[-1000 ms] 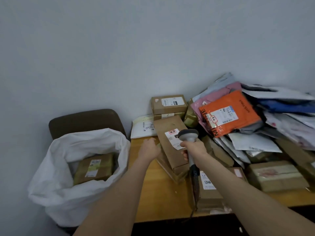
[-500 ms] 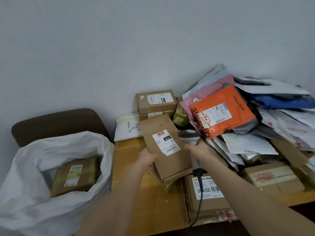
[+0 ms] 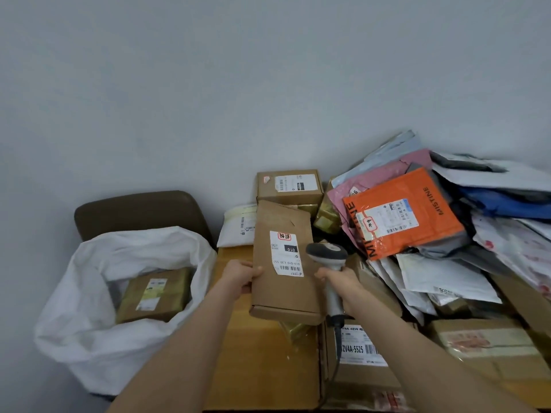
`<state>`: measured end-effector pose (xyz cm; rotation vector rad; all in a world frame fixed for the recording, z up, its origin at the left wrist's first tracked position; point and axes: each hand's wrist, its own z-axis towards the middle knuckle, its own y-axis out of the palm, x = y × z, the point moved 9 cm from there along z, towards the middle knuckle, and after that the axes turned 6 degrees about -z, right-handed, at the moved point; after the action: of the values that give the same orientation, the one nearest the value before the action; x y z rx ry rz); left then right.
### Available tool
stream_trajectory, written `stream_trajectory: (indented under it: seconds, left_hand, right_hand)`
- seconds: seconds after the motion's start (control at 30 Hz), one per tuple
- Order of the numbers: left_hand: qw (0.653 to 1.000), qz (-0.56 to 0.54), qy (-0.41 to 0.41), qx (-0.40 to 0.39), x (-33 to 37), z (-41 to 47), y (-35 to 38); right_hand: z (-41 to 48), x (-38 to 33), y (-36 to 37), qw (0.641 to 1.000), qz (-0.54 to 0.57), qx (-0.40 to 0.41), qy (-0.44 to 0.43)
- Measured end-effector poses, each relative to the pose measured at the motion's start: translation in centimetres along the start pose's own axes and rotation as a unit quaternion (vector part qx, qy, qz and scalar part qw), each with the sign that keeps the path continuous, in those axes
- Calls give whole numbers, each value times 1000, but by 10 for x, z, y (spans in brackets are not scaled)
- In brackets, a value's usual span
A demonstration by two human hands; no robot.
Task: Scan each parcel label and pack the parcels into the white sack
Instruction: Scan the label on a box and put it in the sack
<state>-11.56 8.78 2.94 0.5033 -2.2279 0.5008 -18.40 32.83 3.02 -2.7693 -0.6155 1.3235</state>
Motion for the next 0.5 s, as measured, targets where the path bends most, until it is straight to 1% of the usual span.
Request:
stream_trajectory:
  seconds: [0.1, 0.17, 0.27, 0.4, 0.5]
  left_hand:
    - [999, -28, 31, 30, 7, -11, -9]
    - [996, -67, 47, 33, 15, -17, -9]
    - [990, -107, 77, 50, 28, -22, -11]
    - [986, -94, 109, 79, 37, -19, -18]
    - [985, -82, 125, 89, 38, -14, -19]
  right_hand:
    - [-11, -10, 0, 999, 48, -14, -19]
    - [-20, -19, -2, 996, 73, -16, -45]
    - [-36, -25, -7, 994, 76, 2, -80]
    - [-55, -17, -10, 993, 62, 14, -103]
    - [-69, -10, -8, 990, 59, 4, -125]
